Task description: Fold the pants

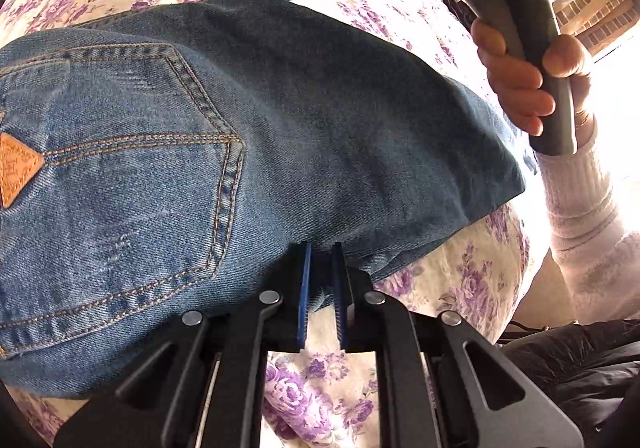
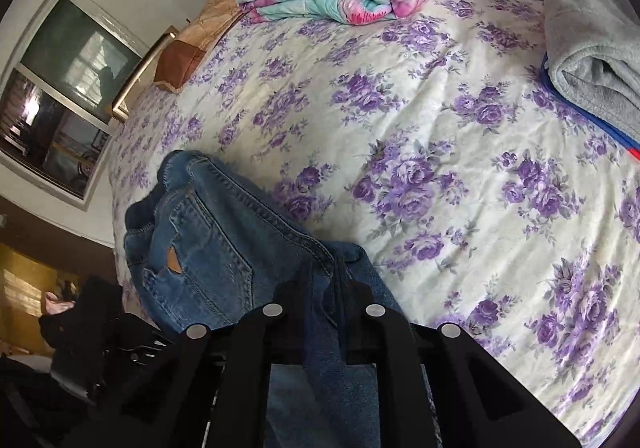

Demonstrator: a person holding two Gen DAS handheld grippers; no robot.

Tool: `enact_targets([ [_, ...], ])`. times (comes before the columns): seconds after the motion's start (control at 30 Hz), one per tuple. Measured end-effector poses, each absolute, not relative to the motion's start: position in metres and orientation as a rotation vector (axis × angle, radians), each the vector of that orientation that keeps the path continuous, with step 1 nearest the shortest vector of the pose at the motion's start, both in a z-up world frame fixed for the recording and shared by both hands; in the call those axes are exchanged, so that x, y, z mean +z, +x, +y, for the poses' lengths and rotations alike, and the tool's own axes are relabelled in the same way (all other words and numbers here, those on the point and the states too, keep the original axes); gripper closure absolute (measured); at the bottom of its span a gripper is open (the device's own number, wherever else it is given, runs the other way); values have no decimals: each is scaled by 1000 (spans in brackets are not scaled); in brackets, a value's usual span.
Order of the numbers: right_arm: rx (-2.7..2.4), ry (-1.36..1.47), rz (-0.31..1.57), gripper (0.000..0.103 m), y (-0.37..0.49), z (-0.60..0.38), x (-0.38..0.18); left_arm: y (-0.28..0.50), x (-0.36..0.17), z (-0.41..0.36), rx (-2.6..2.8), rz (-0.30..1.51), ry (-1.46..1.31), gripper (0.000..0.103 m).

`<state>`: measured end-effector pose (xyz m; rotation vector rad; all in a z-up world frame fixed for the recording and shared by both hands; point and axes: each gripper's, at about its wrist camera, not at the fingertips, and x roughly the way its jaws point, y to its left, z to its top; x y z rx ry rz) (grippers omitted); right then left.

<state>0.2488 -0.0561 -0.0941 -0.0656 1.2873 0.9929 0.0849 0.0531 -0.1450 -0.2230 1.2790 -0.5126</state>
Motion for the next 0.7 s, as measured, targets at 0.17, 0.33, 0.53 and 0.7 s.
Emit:
enact_targets([
  [0.17,978,-104,1289,91,240,-48,-91,82,-145,54,-517,1273,-218,92],
  [0.33,1002,-107,1240,90,236,-49,-78,76,-145,52,-515,1265,-217,92],
  [0.53,972,-250,1307,81,225,-29,-110,74,-145,52,-517,1267,-220,92],
  [0.7,942,-236,1252,93,224,-29,-100,75,-145,52,-516,1267,-224,92],
])
